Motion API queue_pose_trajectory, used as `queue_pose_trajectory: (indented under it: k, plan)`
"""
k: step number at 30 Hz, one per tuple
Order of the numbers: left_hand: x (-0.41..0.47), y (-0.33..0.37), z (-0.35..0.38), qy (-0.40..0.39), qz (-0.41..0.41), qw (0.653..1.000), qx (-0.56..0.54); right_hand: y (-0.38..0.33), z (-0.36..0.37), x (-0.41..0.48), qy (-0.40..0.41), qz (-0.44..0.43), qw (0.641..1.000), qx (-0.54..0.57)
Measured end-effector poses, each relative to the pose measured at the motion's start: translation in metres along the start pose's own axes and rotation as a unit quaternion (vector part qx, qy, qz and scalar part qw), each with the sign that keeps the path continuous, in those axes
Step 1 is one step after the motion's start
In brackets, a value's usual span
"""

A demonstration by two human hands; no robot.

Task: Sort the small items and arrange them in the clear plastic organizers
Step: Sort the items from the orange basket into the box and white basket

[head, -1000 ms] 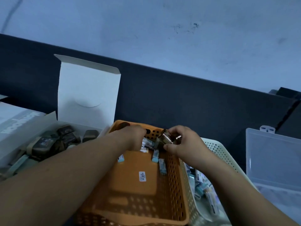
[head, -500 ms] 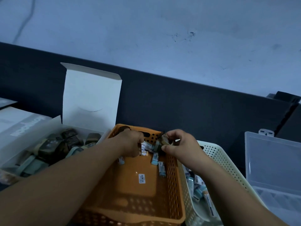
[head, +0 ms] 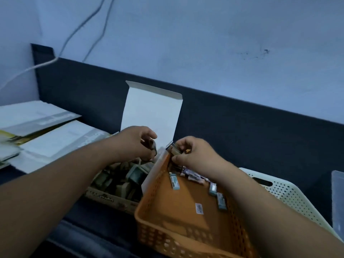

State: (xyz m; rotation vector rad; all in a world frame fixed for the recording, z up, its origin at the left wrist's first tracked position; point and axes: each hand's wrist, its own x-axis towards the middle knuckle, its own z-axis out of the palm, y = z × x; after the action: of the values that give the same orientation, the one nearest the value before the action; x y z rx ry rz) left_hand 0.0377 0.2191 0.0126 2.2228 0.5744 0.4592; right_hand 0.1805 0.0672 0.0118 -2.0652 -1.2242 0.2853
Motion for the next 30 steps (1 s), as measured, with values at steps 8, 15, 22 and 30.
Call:
queue_pose_trajectory:
  k: [8, 15, 22, 30]
  plan:
    - [-0.016, -0.048, -0.034, 0.057, -0.053, 0.993, 0.093, -0.039, 0.067, 0.032, -0.082, -0.031, 0.996, -0.03]
    - [-0.004, -0.044, -0.031, 0.067, -0.036, 0.986, 0.151, -0.014, 0.04, 0.03, -0.004, -0.005, 0.998, 0.065]
    - [0.029, -0.009, 0.014, 0.006, 0.059, 0.988, 0.144, 0.042, 0.007, 0.025, 0.029, 0.103, 0.993, -0.048]
    - [0.085, 0.021, 0.088, -0.104, 0.124, 0.935, 0.315, 0.071, -0.007, 0.013, 0.027, 0.127, 0.99, -0.048]
